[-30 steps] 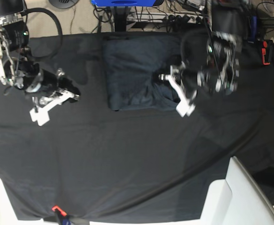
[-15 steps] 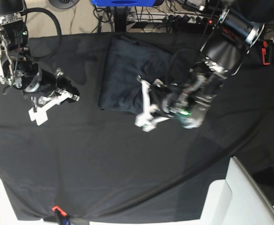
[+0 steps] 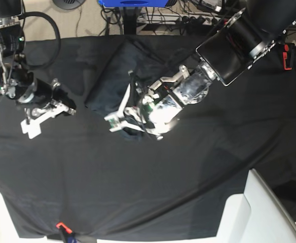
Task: Fold the T-shirt properly
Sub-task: 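Fold the lifted side with the left gripper across toward the right gripper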
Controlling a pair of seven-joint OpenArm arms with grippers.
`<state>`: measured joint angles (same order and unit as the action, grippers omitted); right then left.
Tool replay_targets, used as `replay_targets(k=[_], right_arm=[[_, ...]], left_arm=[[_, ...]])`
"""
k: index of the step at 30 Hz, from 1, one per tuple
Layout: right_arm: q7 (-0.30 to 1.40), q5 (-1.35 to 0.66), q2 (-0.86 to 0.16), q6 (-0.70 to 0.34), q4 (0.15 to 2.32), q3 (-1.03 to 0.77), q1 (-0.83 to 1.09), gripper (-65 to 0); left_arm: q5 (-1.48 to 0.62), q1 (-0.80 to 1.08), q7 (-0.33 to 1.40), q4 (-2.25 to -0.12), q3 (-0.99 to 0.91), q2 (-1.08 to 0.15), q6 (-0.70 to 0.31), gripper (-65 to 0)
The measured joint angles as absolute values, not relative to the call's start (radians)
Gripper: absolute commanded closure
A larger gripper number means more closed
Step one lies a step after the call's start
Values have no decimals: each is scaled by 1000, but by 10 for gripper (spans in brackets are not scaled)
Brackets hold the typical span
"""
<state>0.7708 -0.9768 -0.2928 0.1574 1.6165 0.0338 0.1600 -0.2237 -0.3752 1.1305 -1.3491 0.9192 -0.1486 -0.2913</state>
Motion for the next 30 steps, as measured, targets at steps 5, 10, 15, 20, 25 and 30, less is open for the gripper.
replay_targets(k=[5,10,15,20,25,30], right_arm=[[772,-981,-290,157,1617,-2,164,-23],[773,-981,-290,157,1617,-5,164,-23],[772,-981,-290,157,1617,-7,161,-23],[769,-978,-283,157,1617,-64,162,-23],[770,-978,-283,157,1617,-65,164,-23],[770,-990,-284,149,1567,-65,155,-23]], left_arm=[[-213,-428,1114,-1348,995,-155,-292,0],[-213,-451,1035,-1348,1041,-152,-291,0],[-210,-455,964,-1332,1116,-152,-291,0],[-126,-464,870,-1271,1204,-152,-291,0],[-113,-471,806,-1235,1213,-128,-292,0],[-121,-499,777,-1145,1209,-87,-299,0]])
